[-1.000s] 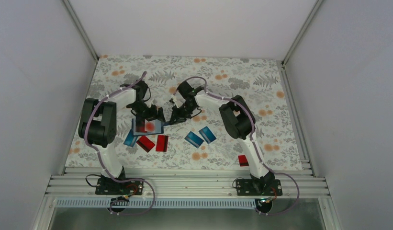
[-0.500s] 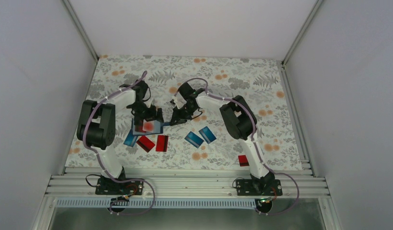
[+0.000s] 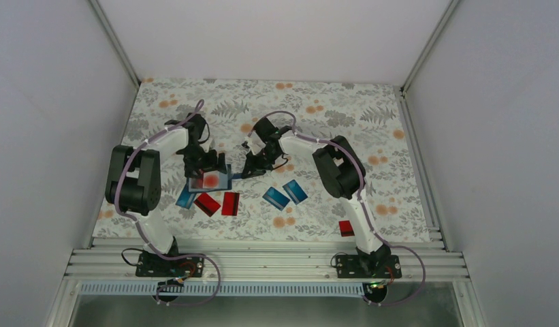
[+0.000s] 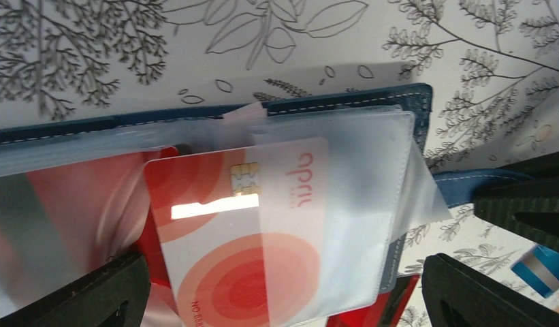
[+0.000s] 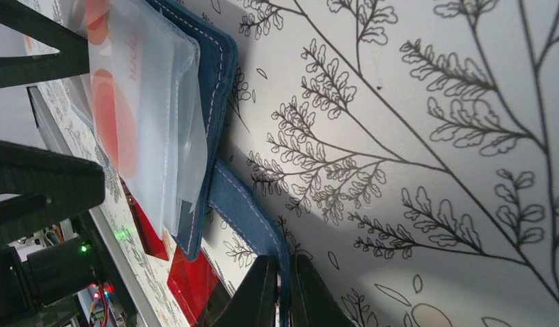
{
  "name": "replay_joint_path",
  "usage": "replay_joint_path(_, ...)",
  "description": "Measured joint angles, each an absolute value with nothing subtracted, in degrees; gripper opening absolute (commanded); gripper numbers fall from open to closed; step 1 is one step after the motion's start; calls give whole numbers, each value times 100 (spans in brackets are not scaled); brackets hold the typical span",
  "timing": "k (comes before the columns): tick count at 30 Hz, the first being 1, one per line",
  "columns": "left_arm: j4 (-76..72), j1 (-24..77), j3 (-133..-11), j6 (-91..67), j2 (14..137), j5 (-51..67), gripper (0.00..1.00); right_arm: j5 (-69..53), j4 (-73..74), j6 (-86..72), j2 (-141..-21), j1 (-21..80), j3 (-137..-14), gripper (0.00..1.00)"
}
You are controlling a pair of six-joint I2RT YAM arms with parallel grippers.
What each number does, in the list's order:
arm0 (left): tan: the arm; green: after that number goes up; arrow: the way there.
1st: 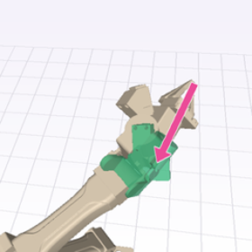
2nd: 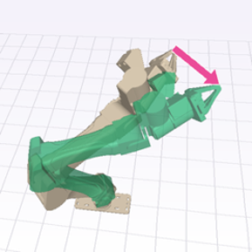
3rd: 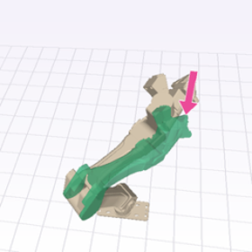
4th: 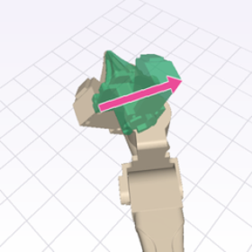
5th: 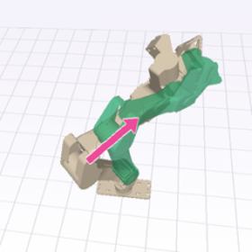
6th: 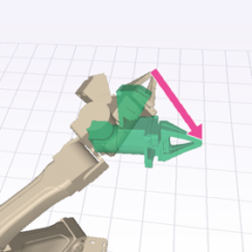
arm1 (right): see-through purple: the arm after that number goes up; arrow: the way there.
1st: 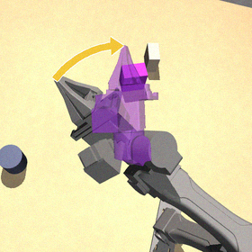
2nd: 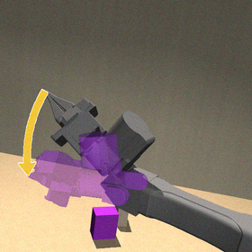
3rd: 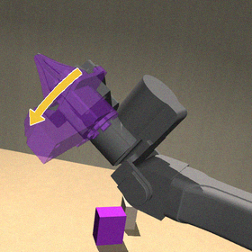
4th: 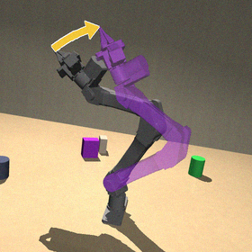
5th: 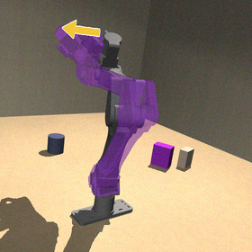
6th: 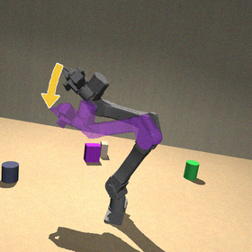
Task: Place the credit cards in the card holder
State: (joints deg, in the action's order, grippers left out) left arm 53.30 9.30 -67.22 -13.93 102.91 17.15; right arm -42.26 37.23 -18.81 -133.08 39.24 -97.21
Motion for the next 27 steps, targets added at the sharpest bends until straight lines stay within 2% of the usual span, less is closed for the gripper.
replay_joint_path(27,5107,1275,-6705,-1678,10355,1955,100,-4276,3859,-1737,-13303,3872,-9723,4)
